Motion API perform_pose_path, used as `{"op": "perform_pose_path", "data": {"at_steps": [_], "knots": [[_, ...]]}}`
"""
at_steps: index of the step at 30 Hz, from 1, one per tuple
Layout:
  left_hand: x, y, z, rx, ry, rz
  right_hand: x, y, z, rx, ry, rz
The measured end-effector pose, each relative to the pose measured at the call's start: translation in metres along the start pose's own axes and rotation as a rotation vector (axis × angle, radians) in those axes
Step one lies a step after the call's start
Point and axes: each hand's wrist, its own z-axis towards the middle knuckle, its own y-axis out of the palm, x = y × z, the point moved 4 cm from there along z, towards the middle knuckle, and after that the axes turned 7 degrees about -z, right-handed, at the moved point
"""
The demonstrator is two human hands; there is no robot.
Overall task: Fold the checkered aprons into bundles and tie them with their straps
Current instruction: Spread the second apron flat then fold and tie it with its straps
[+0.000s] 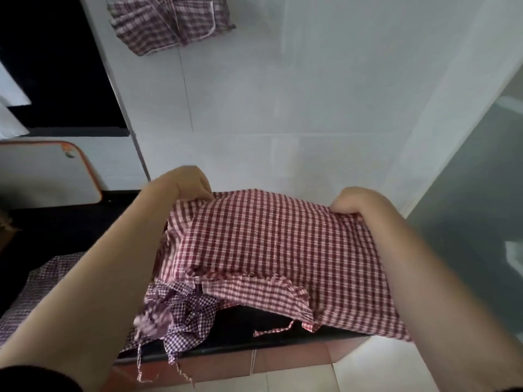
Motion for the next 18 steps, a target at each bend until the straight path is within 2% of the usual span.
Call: {"op": "perform_pose_path", "data": {"at_steps": [6,12,15,18], "knots": [[-0.016,0.161,0.051,-0.170,-0.056,0.159,0.028,0.080,0.071,-0.013,0.061,-0.072],[-0.022,0.219,0.086,-0.106,-0.122,0.127,0.052,0.140,0.140,0.061,0.055,-0.011],[-0.019,0.221,0.099,0.031,-0.172,0.102,0.056,0.148,0.164,0.158,0.038,0.027],[-0.007,0.212,0.106,0.295,-0.204,0.158,0.058,0.141,0.186,0.395,-0.030,0.173]]}}
